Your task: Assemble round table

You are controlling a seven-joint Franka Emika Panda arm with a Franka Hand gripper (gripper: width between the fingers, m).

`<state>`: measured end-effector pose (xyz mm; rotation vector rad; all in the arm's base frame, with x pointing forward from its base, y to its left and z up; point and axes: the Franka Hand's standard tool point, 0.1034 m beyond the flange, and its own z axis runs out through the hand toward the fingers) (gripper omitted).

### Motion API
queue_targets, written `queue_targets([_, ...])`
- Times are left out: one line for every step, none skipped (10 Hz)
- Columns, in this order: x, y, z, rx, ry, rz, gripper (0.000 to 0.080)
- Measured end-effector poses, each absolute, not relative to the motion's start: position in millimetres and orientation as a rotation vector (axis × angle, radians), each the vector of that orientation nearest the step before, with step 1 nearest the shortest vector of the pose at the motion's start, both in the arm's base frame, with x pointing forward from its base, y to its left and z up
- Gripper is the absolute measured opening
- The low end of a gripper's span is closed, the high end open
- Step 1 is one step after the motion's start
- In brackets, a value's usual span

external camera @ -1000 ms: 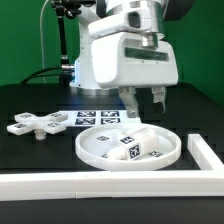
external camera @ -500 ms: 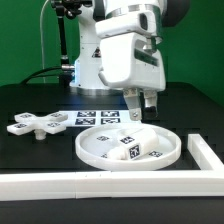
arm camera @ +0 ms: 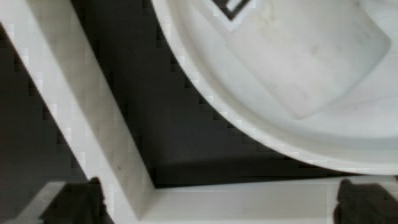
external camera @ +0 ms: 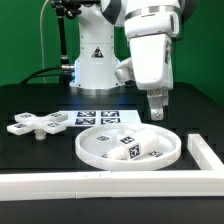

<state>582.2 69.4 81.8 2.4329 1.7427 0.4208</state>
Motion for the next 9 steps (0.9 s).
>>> queue_targets([582.1, 69.7, 81.7, 2.433, 1.743, 0.421, 0.0649])
queue_targets([582.6, 68.3, 81.9, 2.391, 1.783, 0.425, 0.0649])
queue_targets([583.6, 66.4, 82.4, 2.205, 1.932, 0.450, 0.0649])
queue_targets([581.3, 73.1, 80.8, 2.129, 2.002, 0.439, 0.0649])
queue_targets([580.6, 83.2, 79.3, 2.082, 2.051, 0.417, 0.0649])
queue_targets([580.4, 93.7, 76.0, 2.080, 2.061, 0.385, 0.0649])
queue_targets([583.2, 89.6, 75.8, 2.106, 2.045, 0.348, 0.0649])
queue_targets([584.3, 88.2, 76.3, 2.104, 2.041, 0.355, 0.0649])
queue_targets([583.8, 88.6, 75.6, 2.105, 2.042, 0.354, 0.0649])
